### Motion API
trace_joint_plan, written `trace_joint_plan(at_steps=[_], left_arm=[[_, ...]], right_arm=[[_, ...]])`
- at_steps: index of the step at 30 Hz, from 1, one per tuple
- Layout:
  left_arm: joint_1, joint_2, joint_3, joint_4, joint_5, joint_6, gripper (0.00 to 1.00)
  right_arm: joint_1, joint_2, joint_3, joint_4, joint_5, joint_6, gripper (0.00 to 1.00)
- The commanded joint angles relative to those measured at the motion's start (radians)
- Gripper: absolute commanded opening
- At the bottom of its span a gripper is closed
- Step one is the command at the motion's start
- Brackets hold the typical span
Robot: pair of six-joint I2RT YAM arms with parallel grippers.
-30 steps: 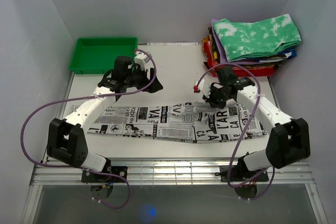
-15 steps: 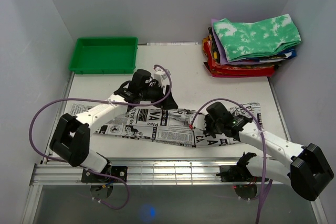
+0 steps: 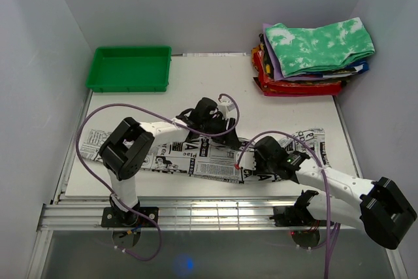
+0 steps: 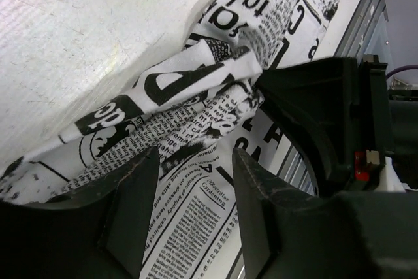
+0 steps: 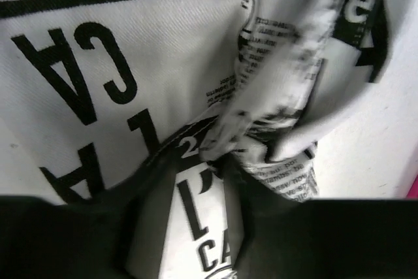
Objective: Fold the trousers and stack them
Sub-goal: Fold the trousers
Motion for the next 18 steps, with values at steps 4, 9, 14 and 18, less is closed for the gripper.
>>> trace_joint_plan(at_steps=[4, 9, 14, 18], left_arm=[[-0.032, 0.057, 0.008, 0.035, 0.013, 0.005, 0.53], [-0.032, 0.06, -0.055, 0.028, -0.002, 0.025, 0.46], [-0.049, 0.043, -0.085, 0.019, -0.066, 0.083, 0.46], [-0.062, 0.046, -0.085, 0.013, -0.111, 0.145, 0.47]], right_arm=[[-0.002, -0.031, -0.003, 0.014, 0.031, 0.096, 0.58], [-0.293, -0.1, 0.125, -0.135, -0.116, 0.061, 0.73], [-0.597, -0.031, 0.243, -0.267, -0.336, -0.09, 0.79], [-0.644, 0.108, 0.359, -0.33, -0.432, -0.099, 0.81]])
